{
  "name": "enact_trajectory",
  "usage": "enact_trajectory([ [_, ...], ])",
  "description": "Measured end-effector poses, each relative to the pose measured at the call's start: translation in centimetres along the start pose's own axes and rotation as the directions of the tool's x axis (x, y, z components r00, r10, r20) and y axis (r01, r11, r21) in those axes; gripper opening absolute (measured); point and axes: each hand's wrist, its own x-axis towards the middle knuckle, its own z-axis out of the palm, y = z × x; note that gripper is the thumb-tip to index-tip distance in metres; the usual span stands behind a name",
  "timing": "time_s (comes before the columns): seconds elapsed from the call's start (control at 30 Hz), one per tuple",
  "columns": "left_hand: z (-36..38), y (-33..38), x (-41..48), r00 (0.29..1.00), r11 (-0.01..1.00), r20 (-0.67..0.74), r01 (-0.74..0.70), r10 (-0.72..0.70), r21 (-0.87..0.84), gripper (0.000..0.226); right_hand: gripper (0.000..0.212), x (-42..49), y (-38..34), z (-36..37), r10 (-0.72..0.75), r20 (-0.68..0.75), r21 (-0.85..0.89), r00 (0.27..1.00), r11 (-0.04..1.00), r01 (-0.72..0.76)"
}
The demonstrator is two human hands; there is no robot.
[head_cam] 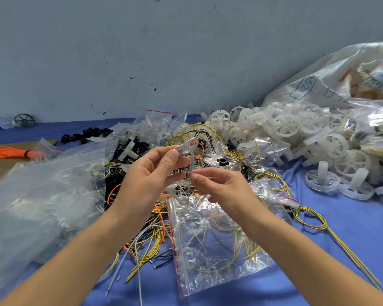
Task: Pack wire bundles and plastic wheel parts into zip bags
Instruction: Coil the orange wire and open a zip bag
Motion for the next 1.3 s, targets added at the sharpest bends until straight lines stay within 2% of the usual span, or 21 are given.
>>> enact_trajectory([
  [0.13, 0.1, -0.1, 0.0, 1.000, 0.998, 0.019, 0.013, -0.012, -0.060, 0.033, 0.011, 0.1, 0.1, -0.2, 0.060, 0.025, 0.040, 0.998, 0.997, -0.061],
  [0.23, 0.1, -0.4, 0.0, 0.999, 0.993, 0.020, 0.045, -0.043, -0.109, 0.032, 0.007, 0.1, 0.3, -0.3, 0.064, 0.039, 0.005, 0.997, 0.998, -0.064],
  [0.43, 0.9, -1.4, -0.2, 0.982, 0.972, -0.009, 0.185, -0.188, -0.147, 0.023, 0.010, 0.1, 0.6, -0.1, 0.053, 0.030, -0.010, 0.998, 0.999, -0.052],
  [0.53, 1.1, -1.4, -0.7, 0.967, 0.967, -0.043, 0.250, -0.252, -0.043, 0.020, 0.008, 0.2, 0.7, -0.1, -0.009, 0.002, -0.010, 1.000, 1.000, 0.009],
  [0.63, 1.4, -1.5, -1.3, 0.970, 0.969, -0.078, 0.236, -0.230, 0.080, 0.022, 0.004, -0.1, 0.8, 0.7, -0.118, 0.005, -0.040, 0.993, 0.992, 0.118],
  [0.77, 1.1, -2.3, -1.3, 0.962, 0.950, -0.100, 0.269, -0.255, 0.157, 0.023, 0.012, 0.0, 1.8, 1.7, -0.204, -0.010, -0.227, 0.979, 0.954, 0.197],
  [0.87, -0.7, -1.9, -0.5, 0.954, 0.910, -0.071, 0.300, -0.292, 0.285, 0.025, 0.019, 0.1, 2.9, 1.6, -0.283, 0.045, -0.518, 0.958, 0.813, 0.265],
  [0.93, -2.5, -1.1, 0.2, 0.944, 0.847, -0.063, 0.318, -0.323, 0.425, 0.027, 0.017, -0.3, 3.5, 1.3, -0.317, 0.190, -0.642, 0.929, 0.676, 0.362],
  [1.03, -5.6, 0.3, 0.7, 0.890, 0.766, -0.047, 0.415, -0.453, 0.490, 0.030, 0.044, -0.9, 4.4, 1.2, -0.292, 0.521, -0.738, 0.802, 0.317, 0.595],
  [1.1, -7.2, 1.2, 0.5, 0.854, 0.707, -0.017, 0.442, -0.520, 0.553, 0.028, 0.054, -1.0, 4.8, 1.4, -0.248, 0.636, -0.715, 0.731, 0.168, 0.679],
  [1.2, -8.0, 1.8, -0.1, 0.791, 0.621, 0.055, 0.433, -0.609, 0.653, 0.031, 0.035, -1.1, 4.9, 1.7, -0.294, 0.654, -0.705, 0.697, 0.096, 0.702],
  [1.3, -7.2, 1.8, -0.6, 0.717, 0.553, 0.120, 0.408, -0.686, 0.726, 0.034, 0.012, -1.0, 4.7, 1.4, -0.432, 0.552, -0.730, 0.713, 0.163, 0.664],
])
